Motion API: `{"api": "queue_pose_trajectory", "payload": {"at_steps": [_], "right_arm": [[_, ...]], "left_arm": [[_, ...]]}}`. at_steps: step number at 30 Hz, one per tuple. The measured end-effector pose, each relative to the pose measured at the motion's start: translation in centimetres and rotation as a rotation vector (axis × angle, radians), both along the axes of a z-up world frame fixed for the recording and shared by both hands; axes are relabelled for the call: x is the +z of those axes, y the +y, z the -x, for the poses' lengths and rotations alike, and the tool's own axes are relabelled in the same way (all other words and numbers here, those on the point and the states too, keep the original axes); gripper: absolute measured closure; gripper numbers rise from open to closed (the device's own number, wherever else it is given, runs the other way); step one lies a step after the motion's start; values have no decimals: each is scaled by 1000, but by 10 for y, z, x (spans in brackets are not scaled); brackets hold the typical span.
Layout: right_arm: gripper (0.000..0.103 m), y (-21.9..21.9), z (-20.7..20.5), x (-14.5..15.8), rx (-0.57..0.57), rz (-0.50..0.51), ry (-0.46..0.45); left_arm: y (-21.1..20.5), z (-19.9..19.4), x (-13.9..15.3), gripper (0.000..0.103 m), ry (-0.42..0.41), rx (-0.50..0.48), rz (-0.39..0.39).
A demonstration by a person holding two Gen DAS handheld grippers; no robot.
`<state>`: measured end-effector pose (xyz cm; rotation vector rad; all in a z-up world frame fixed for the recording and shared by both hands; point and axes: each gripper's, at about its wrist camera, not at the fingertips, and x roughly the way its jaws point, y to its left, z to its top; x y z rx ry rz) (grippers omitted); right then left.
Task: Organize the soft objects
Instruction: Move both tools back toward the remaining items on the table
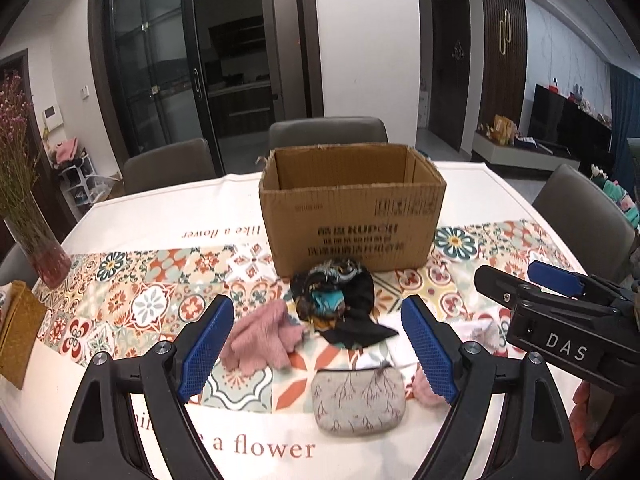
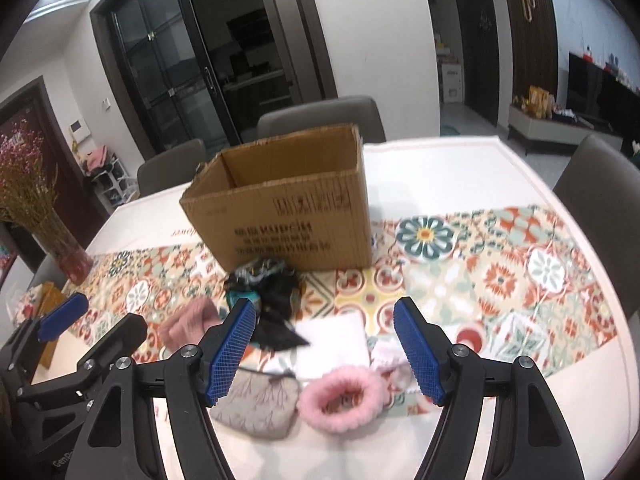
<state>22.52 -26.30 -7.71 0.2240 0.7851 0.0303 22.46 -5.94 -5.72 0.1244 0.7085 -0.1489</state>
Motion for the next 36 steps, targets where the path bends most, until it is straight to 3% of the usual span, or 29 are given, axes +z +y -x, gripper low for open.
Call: {"api": "queue_pose_trajectory", "payload": {"at_steps": [10,36], "right_arm": [[30,3,10,-30,34,3,93],[30,11,11,-97,129,35,303]], "left_arm": [[0,12,-23,17,71,-12,-26],[0,20,-97,17,297,-36,-7]]}}
